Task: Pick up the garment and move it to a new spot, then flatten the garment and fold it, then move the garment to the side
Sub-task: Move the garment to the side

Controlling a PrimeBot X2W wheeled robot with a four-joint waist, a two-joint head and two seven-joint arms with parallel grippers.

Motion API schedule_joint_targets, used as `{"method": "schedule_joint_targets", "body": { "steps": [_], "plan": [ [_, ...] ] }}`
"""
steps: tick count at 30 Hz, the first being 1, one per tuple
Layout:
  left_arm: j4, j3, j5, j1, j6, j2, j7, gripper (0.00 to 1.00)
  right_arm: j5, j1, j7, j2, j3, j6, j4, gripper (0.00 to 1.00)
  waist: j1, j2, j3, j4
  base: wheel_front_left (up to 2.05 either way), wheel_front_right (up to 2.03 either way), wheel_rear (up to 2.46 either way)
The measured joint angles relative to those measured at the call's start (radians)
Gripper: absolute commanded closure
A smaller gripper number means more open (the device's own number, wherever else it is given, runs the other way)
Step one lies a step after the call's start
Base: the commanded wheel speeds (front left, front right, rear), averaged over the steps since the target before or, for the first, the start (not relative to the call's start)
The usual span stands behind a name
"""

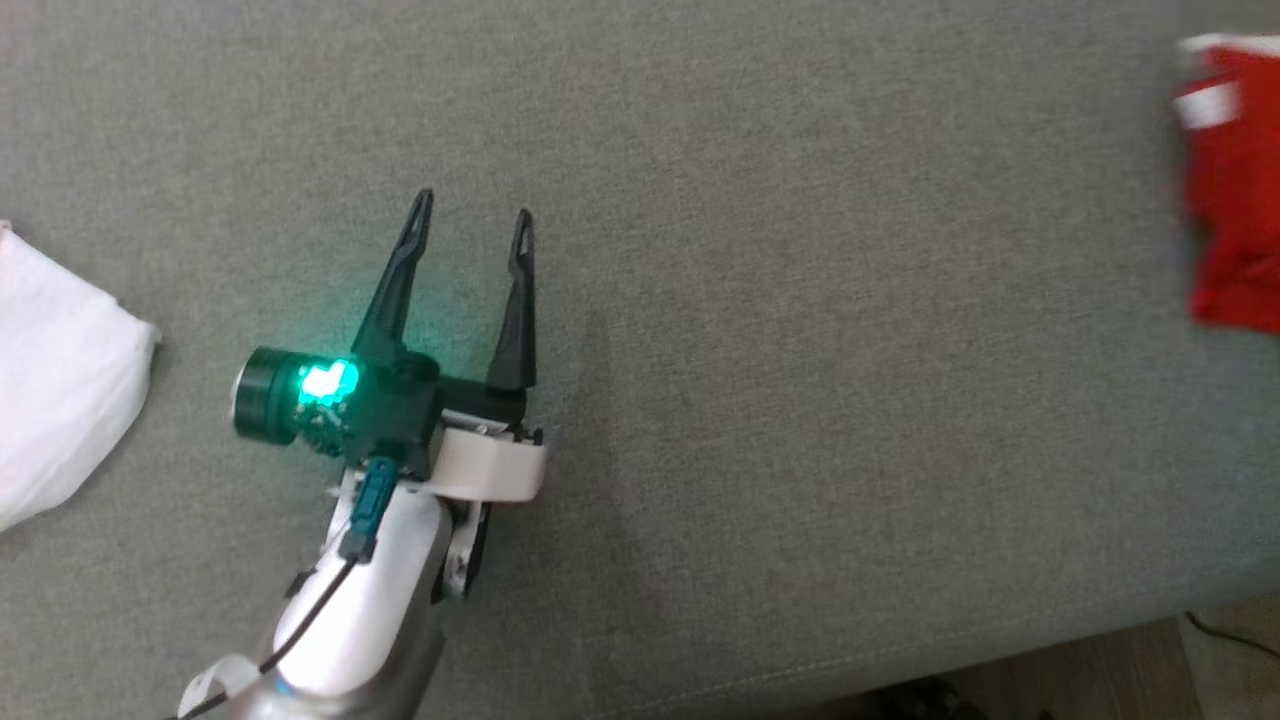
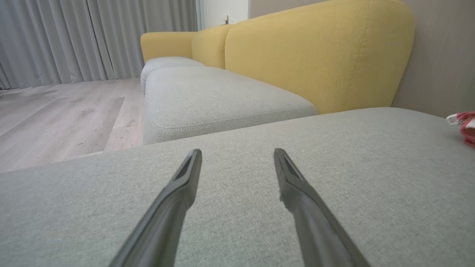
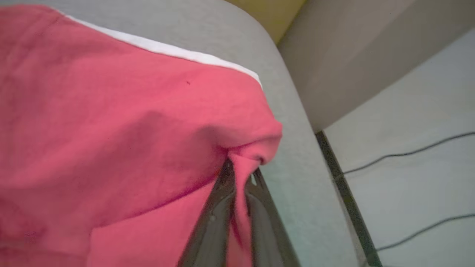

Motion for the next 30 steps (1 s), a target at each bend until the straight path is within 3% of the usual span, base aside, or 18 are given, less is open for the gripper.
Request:
{"method": "schedule_joint_targets", "body": {
  "steps": [5, 6, 7, 12, 17, 21, 30],
  "plan": [
    [0.003, -0.006, 0.016, -0.018, -0.007, -0.003, -0.001, 0.00, -0.004, -0.044, -0.064, -0.043, -0.051, 0.000, 0.126, 1.00, -0.0001, 0.0000, 0.023, 0.009, 0.00, 0.00, 0.00],
    [0.004, -0.006, 0.017, -0.019, -0.007, -0.003, -0.001, 0.00, -0.012, -0.058, -0.089, -0.044, -0.062, 0.000, 0.144, 0.53, -0.0001, 0.0000, 0.023, 0.008, 0.00, 0.00, 0.00],
    [0.004, -0.006, 0.017, -0.019, -0.007, -0.003, -0.001, 0.00, -0.020, -0.072, -0.107, -0.044, -0.069, 0.000, 0.163, 0.00, -0.0002, 0.0000, 0.023, 0.007, 0.00, 0.00, 0.00],
    [0.009, -0.005, 0.017, -0.019, -0.007, -0.003, -0.001, 0.00, -0.055, -0.109, -0.184, -0.036, -0.124, 0.000, 0.226, 0.00, -0.0003, 0.0000, 0.010, -0.001, 0.00, 0.00, 0.00],
    [0.015, 0.002, 0.012, -0.008, -0.007, -0.002, -0.003, 0.00, -0.069, -0.103, -0.202, -0.005, -0.156, 0.000, 0.211, 0.00, -0.0003, 0.0000, -0.020, -0.007, 0.00, 0.00, 0.00],
    [0.021, 0.018, -0.003, 0.030, 0.003, 0.008, -0.003, 0.00, -0.083, -0.039, -0.203, 0.060, -0.202, 0.000, 0.042, 0.00, -0.0004, 0.0000, -0.062, -0.014, 0.00, 0.00, 0.00],
    [0.019, 0.078, -0.041, 0.120, 0.023, 0.027, -0.004, 0.00, -0.135, 0.234, -0.203, 0.277, -0.259, 0.000, -0.348, 0.00, -0.0004, 0.0000, -0.158, 0.020, 0.00, 0.00, 0.00]
  ]
}}
